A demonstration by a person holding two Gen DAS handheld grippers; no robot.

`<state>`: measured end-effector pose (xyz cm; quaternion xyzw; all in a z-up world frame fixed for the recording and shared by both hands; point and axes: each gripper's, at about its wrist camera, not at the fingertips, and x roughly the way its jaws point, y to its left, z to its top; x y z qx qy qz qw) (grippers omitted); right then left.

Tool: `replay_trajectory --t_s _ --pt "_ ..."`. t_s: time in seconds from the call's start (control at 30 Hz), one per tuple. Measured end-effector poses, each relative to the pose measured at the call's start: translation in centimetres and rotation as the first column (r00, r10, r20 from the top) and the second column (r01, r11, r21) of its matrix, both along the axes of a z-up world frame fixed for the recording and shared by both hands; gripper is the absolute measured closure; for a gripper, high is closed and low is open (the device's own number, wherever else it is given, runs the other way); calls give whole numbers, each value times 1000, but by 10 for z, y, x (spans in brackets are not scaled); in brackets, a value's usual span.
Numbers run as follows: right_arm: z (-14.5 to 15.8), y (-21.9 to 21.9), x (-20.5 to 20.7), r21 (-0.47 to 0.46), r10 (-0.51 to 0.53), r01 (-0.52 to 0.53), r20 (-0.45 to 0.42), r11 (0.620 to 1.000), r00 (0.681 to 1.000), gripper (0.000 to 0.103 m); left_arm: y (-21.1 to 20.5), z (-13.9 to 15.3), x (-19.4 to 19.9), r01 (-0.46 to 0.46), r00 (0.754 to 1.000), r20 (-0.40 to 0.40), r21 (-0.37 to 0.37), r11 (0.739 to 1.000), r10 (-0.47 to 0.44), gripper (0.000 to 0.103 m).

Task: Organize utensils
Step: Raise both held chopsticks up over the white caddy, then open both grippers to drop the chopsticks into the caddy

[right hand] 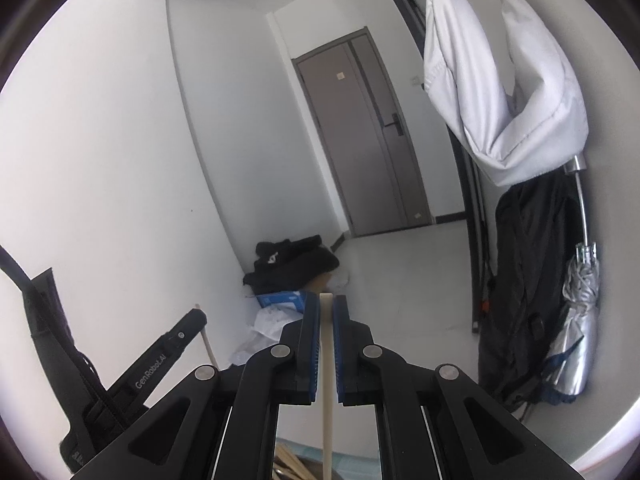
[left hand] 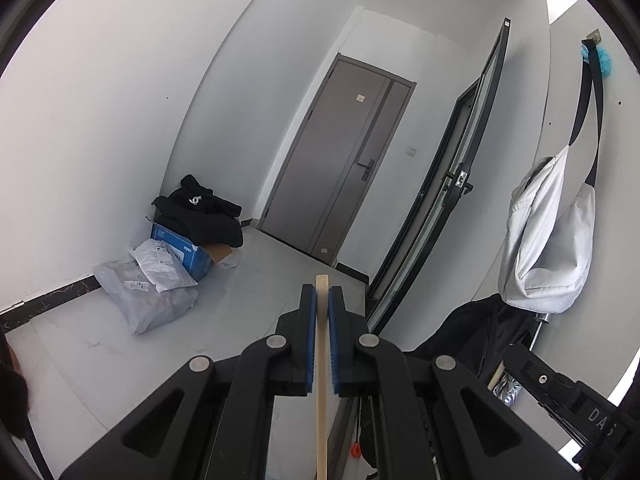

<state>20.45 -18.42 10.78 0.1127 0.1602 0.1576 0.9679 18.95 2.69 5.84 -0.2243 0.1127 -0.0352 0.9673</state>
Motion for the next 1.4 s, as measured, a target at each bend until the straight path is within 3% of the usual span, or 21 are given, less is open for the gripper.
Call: replay_trajectory --t_s 0.23,0.5,0.8,1.17,1.4 --pt "-22 -5 15 14 8 -8 -26 1000 1000 97 -27 -6 -8 -23 997 72 145 989 13 100" --pt "-28 -8 2 27 41 -41 0 999 999 97 -33 -12 -11 19 995 94 209 978 -40 100" --pt "-35 10 -24 -116 78 -69 76 991 994 97 -30 -20 -12 136 989 24 215 967 -144 100" --pt "-56 8 -34 -100 84 -86 -23 991 996 98 -16 -32 -25 215 974 -102 155 964 -201 100" --pt "-65 10 -35 -74 112 -120 -101 990 989 98 -23 -30 -35 309 946 -159 159 938 -284 100"
